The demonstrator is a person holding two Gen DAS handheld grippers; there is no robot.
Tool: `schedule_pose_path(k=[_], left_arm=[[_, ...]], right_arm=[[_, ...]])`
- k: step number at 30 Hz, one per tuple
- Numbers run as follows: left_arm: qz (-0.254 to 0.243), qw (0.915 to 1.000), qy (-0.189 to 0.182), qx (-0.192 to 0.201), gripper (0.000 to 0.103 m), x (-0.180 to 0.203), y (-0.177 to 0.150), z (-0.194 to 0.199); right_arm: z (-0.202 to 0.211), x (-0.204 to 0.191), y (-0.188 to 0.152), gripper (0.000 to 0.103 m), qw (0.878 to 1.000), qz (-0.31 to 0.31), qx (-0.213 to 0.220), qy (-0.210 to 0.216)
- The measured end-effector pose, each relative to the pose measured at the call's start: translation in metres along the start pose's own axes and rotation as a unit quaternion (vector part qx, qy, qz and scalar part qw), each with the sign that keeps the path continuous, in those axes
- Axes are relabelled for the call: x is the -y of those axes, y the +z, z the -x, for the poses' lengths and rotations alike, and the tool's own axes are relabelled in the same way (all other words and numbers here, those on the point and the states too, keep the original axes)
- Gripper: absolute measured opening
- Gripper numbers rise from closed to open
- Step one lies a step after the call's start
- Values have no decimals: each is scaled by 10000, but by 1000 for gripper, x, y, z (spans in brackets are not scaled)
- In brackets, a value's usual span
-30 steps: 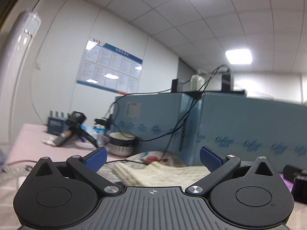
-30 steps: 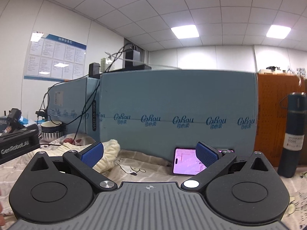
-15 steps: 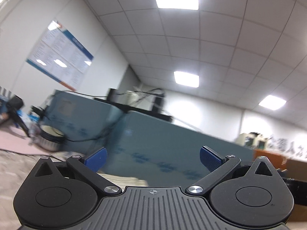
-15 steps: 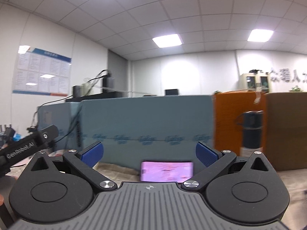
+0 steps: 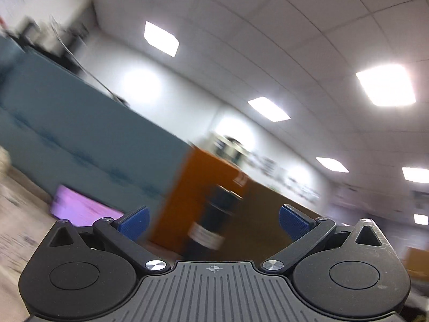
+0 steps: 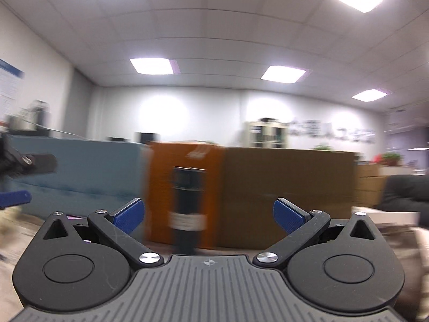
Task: Fold clothes
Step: 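Turn both tools toward the brown leather jacket on the table, then grasp the brown leather jacket edge with the left gripper while the right gripper grasps another edge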
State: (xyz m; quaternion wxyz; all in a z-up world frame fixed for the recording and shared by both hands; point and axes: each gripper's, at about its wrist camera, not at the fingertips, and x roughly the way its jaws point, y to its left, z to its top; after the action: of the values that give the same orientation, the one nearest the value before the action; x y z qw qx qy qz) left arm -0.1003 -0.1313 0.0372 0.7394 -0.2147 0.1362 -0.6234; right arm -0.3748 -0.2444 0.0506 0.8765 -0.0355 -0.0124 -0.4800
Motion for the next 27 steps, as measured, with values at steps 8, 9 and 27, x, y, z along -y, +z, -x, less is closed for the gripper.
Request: schedule_pose_path(k=[8, 9, 27], left_arm=[[2475, 9227, -1682, -2432, 103, 7, -71, -132], [2746, 9093, -1733, -2603, 103, 9, -83, -145], [2882, 8826, -2245, -2959, 103, 84, -144, -237]], right_arm=[[-19, 88, -46, 103, 9832, 752, -1255, -1095], [-24, 95, -52, 103, 9796, 814, -1412, -1180], [-85, 140, -59, 98, 9746, 301, -1629, -1508]])
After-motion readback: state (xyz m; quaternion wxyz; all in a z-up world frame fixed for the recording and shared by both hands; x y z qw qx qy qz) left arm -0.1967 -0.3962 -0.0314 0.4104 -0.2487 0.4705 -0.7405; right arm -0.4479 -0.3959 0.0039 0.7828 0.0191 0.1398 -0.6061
